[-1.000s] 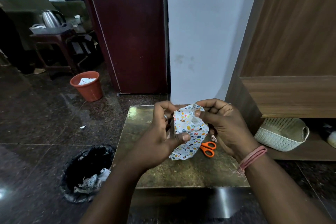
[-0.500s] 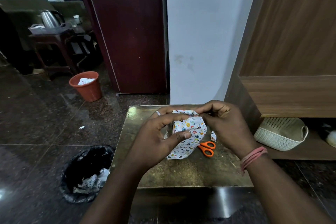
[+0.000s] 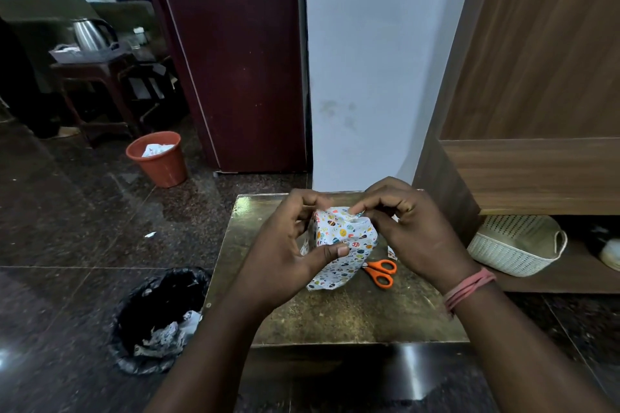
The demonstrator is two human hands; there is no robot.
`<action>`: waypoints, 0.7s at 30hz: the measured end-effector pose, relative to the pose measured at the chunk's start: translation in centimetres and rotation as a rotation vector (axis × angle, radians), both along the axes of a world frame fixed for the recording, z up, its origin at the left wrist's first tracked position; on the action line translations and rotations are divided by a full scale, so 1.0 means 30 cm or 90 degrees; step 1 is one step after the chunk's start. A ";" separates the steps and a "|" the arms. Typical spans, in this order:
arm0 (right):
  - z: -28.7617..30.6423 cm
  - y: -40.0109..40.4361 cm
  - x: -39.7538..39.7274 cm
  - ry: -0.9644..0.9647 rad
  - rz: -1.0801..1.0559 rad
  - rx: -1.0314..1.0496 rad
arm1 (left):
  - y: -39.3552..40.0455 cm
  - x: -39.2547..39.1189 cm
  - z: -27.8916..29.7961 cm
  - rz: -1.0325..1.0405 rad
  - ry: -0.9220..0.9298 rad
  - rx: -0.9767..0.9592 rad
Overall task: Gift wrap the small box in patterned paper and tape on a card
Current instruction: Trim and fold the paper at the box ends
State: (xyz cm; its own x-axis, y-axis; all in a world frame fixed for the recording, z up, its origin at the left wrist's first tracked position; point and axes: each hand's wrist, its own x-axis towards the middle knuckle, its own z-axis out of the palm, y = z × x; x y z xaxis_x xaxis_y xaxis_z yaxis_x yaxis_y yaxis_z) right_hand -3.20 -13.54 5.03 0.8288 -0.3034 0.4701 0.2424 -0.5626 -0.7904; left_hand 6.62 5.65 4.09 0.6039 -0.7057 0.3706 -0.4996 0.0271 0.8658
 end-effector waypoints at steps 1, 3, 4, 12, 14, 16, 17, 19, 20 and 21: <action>0.001 -0.003 -0.003 0.004 0.002 -0.029 | 0.000 0.001 -0.004 -0.003 -0.007 0.011; 0.000 -0.007 -0.010 0.014 0.005 -0.094 | -0.001 0.009 -0.016 -0.006 -0.028 0.008; -0.001 -0.006 -0.013 0.018 0.006 -0.129 | -0.001 0.014 -0.023 -0.004 -0.036 -0.003; 0.011 0.023 -0.028 0.074 0.085 -0.038 | -0.006 0.027 -0.025 0.040 -0.009 -0.050; -0.003 0.030 -0.011 0.056 0.038 0.046 | -0.008 0.026 -0.028 0.043 -0.016 -0.057; -0.017 0.033 0.004 0.023 0.025 0.122 | -0.012 0.019 -0.026 0.041 -0.004 -0.074; -0.023 0.034 0.008 0.005 0.026 0.163 | -0.018 0.015 -0.029 0.043 0.000 -0.080; -0.027 0.040 0.013 -0.013 0.031 0.222 | -0.031 -0.007 -0.033 0.054 0.003 -0.084; -0.028 0.049 0.015 -0.018 0.031 0.227 | -0.040 -0.021 -0.037 0.059 0.007 -0.087; -0.031 0.062 0.018 -0.023 0.029 0.222 | -0.047 -0.034 -0.044 0.066 0.008 -0.090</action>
